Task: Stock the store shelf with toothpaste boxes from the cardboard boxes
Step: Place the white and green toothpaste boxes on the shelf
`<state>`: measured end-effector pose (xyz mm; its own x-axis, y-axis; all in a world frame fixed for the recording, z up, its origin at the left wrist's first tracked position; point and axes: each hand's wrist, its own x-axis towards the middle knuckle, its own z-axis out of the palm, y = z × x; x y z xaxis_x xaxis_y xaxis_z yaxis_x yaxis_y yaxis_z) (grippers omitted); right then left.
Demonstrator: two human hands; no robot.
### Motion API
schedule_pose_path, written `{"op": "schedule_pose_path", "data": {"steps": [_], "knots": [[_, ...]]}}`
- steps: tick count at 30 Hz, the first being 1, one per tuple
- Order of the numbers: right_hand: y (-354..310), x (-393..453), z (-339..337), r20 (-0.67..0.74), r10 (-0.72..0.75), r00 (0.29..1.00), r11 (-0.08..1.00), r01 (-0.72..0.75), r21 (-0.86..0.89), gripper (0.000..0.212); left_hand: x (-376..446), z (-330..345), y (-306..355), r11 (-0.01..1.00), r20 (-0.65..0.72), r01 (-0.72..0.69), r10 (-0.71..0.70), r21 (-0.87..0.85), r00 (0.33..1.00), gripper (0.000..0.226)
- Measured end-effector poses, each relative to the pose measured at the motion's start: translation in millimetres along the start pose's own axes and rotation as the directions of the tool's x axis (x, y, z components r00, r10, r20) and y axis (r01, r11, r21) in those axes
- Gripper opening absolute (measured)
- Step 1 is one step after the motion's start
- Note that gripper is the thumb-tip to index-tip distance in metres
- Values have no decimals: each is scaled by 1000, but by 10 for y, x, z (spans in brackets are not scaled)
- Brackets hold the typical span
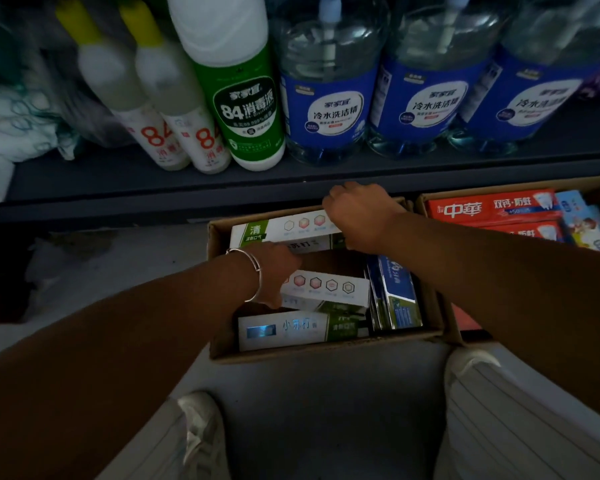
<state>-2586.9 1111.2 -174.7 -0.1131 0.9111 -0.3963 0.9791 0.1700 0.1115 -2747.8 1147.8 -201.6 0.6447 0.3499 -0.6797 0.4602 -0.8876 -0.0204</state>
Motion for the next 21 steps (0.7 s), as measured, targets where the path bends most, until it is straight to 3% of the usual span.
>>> {"op": "schedule_pose_path", "data": {"steps": [11,21], "knots": [[217,-247,-628,-59,25,998,1000,-25,1,55,-454,-886,-179,994,3,-106,106,33,994,49],[380,-541,-1113,-174,70,982,996,-59,67,43,-973,-1563,-161,998,-78,-62,64,31,995,40]]}}
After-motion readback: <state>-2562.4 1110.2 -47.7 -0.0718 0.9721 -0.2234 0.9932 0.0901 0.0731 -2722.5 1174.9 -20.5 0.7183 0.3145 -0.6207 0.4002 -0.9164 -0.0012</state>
